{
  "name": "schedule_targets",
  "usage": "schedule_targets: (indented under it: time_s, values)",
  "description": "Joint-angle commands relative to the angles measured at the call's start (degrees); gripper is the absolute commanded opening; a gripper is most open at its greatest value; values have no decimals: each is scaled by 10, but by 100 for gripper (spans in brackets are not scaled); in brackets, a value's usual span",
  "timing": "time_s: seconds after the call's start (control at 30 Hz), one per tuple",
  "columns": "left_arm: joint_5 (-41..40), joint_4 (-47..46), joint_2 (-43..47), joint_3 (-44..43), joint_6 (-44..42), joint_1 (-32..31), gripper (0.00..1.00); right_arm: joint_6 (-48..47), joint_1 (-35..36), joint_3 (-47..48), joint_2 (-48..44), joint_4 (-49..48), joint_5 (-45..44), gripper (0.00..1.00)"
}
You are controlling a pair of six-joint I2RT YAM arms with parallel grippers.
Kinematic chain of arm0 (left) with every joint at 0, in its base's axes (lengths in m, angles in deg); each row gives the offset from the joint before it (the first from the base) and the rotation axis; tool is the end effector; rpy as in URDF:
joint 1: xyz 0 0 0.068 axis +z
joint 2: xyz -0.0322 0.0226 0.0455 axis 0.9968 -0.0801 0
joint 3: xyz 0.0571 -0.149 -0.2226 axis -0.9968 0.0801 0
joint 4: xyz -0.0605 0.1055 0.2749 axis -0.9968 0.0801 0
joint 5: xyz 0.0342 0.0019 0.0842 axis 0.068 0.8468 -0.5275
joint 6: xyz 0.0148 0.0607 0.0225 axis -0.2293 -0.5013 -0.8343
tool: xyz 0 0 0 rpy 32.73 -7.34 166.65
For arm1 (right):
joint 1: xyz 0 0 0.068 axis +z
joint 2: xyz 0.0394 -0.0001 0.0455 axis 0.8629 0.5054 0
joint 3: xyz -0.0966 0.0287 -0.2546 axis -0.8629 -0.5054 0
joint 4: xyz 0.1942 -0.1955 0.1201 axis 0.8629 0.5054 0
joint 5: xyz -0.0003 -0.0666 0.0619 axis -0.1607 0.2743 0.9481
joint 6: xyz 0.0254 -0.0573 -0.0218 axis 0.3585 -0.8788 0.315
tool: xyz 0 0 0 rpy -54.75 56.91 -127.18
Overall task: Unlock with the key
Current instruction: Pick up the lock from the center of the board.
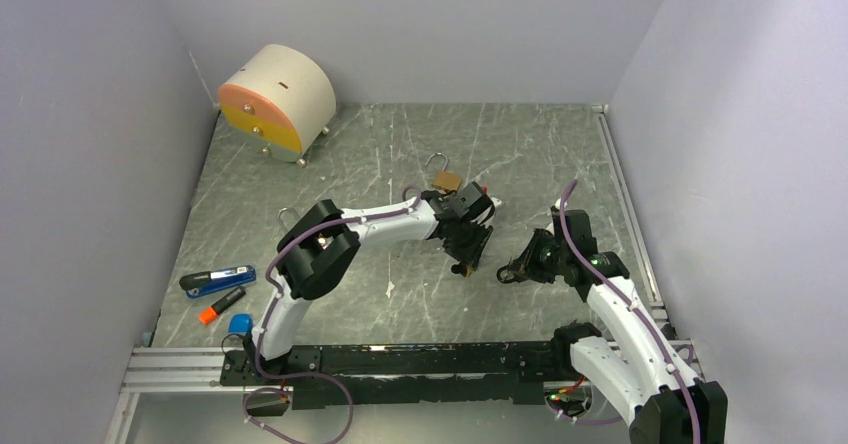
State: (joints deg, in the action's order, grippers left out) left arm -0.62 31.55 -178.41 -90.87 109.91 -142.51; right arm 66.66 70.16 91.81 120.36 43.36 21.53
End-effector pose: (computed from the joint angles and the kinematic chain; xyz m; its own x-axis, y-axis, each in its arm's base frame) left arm 0.2623 -0.4230 0.1417 -0.7824 0.4900 -0.3843 0.6129 0.7154 -0.3355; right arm 0.1982 0.0495 0.1833 -0.8245 0.4283 -0.3699 0.2081 0.8373 0.5056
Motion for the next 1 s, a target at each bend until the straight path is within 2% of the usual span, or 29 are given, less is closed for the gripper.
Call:
schedule_targets:
  time_s: [0.0, 0.1, 0.2, 0.3, 0.4, 0.6, 0.73, 0.9, 0.97]
  values:
    - [13, 8, 10, -3, 5, -2, 23, 3, -2, 2, -4, -12, -9, 0]
    - [15, 14, 18, -7, 13, -1, 4, 1, -2, 5, -6, -15, -1, 0]
    - [32, 17, 36, -14, 39, 10, 3, -13, -2, 14, -13, -30, 28, 0]
    - [96, -17, 76, 6, 101, 47, 3, -37, -2, 34, -25, -50, 72, 0]
    - [166, -120, 142, 61, 196, 97, 3, -48, -2, 54, -45, -79, 147, 0]
    - [270, -308, 239, 153, 468, 185, 3, 5, -2, 67, -75, -202, 300, 0]
    - [279, -381, 278, 171, 591, 202, 2, 81, -2, 79, -64, -307, 376, 0]
    - [254, -594, 305, 249, 753, 207, 3, 166, 0, 105, -28, -411, 426, 0]
    - [243, -632, 311, 259, 777, 206, 3, 201, 0, 110, -21, -456, 430, 0]
